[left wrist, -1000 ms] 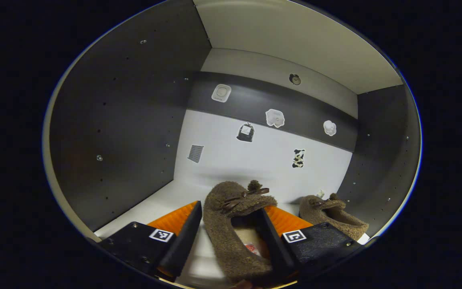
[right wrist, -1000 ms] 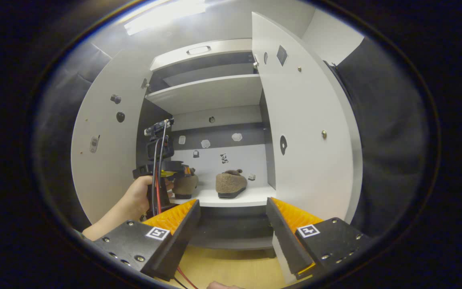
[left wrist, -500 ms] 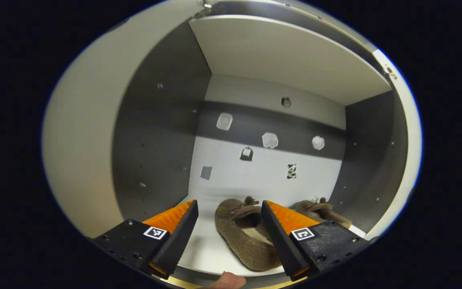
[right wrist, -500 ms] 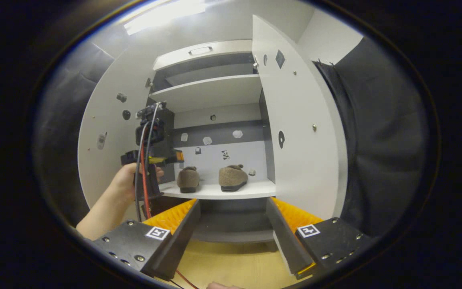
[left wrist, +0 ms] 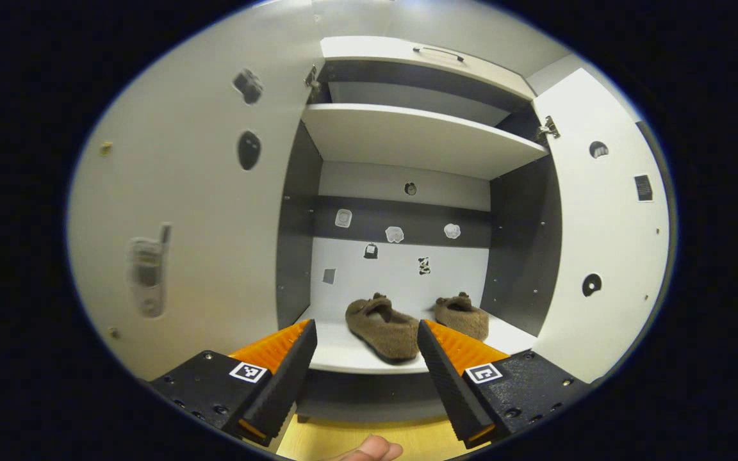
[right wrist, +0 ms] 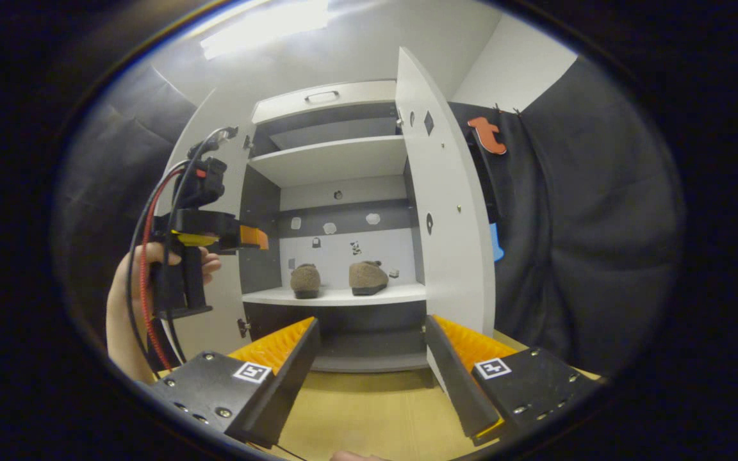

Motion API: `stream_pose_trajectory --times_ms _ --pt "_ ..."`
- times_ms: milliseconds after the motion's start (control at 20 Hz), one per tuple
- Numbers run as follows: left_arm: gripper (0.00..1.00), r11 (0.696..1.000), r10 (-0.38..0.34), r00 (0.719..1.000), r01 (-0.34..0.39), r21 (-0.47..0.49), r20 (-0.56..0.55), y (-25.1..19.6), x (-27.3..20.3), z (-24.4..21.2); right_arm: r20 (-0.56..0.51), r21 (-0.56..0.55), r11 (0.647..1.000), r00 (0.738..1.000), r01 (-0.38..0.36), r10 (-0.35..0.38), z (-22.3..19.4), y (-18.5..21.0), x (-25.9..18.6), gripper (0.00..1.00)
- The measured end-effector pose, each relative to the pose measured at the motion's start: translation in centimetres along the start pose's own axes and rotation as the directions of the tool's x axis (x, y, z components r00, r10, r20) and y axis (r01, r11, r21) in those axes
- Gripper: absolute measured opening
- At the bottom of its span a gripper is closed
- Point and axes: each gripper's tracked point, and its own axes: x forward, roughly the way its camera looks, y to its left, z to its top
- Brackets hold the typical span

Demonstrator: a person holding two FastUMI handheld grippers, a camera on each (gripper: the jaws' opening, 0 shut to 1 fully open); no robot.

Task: Grab one shoe with the right hand and put it into the shoe cabinet, grab the other shoe with the left hand and put it into the shoe cabinet; then close the right door with the right hand and the left door with the left hand.

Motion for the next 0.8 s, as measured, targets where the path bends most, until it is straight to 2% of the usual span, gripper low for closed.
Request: stream_pose_trajectory --times_ms 150,250,300,450,500,600,800 --pt "0.96 0.999 -0.051 0.999 0.051 0.012 0.000 -0.9 -5.3 -0.6 0.018 -0.006 1.000 1.000 0.015 -0.015 0.8 -0.2 -2.2 1.00" --pt "0.97 0.996 -0.070 0.997 0.069 0.056 0.014 -1.1 -8.2 -0.9 0.024 -0.003 1.000 1.000 0.021 -0.021 1.5 -0.4 -3.5 0.99" --pt "0.93 0.994 -0.068 0.997 0.066 0.087 0.026 -0.9 -9.5 -1.1 0.027 -0.002 1.000 0.999 0.018 -0.018 1.9 -0.4 -4.0 1.00" --pt "0.93 0.992 -0.027 0.998 0.020 0.126 0.053 0.4 -12.5 -2.6 0.040 -0.012 1.000 0.999 0.009 -0.009 2.9 -0.8 -4.9 1.00" --pt "0.96 0.994 -0.025 0.998 0.020 0.111 0.050 0.5 -13.6 -3.4 0.049 -0.023 1.000 0.999 -0.002 0.003 3.2 -0.9 -5.2 1.00" --pt "0.96 0.995 -0.055 0.998 0.052 0.085 0.029 0.1 -15.3 -5.4 0.052 -0.052 0.998 0.998 -0.023 0.025 3.2 -1.5 -5.5 0.99" --pt "0.96 0.990 -0.106 0.994 0.107 0.088 -0.018 -0.1 -17.5 -8.5 -0.001 -0.120 0.987 0.994 -0.105 0.106 2.2 -4.4 -5.2 0.99"
